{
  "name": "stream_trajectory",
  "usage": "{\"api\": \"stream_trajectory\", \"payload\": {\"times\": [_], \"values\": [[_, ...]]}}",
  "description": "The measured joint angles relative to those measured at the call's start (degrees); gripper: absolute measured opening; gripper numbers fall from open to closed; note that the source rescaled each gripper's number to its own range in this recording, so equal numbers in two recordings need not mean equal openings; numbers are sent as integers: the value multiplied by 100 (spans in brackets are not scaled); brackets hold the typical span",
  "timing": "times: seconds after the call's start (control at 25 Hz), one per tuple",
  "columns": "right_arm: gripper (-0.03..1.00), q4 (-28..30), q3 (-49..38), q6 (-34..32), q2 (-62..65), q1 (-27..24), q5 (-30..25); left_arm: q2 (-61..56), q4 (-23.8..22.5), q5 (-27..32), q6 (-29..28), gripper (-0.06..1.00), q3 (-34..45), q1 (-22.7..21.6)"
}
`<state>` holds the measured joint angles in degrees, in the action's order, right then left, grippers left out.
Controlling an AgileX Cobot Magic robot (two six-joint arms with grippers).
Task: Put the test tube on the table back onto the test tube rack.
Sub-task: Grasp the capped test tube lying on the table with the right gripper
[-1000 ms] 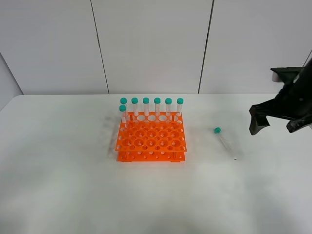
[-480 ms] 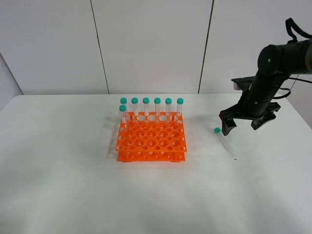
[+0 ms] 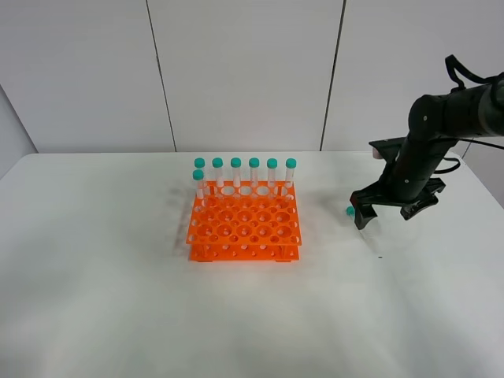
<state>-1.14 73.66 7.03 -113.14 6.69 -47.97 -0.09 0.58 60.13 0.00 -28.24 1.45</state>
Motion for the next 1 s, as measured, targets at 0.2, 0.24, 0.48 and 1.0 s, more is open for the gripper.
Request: {"api": "stream_trajectory", "payload": {"times": [0.2, 0.24, 0.48, 1.0], "values": [[96, 6, -248, 0, -5, 0, 353, 0, 0, 0, 0, 91, 0, 0], [96, -1, -247, 0, -10, 0, 423, 0, 0, 0, 0, 91, 0, 0], [96, -123, -247, 0, -31, 0, 749, 0, 0, 0, 0, 91, 0, 0], [96, -297, -76, 0, -557, 0, 816, 0, 0, 0, 0, 91, 0, 0]]}}
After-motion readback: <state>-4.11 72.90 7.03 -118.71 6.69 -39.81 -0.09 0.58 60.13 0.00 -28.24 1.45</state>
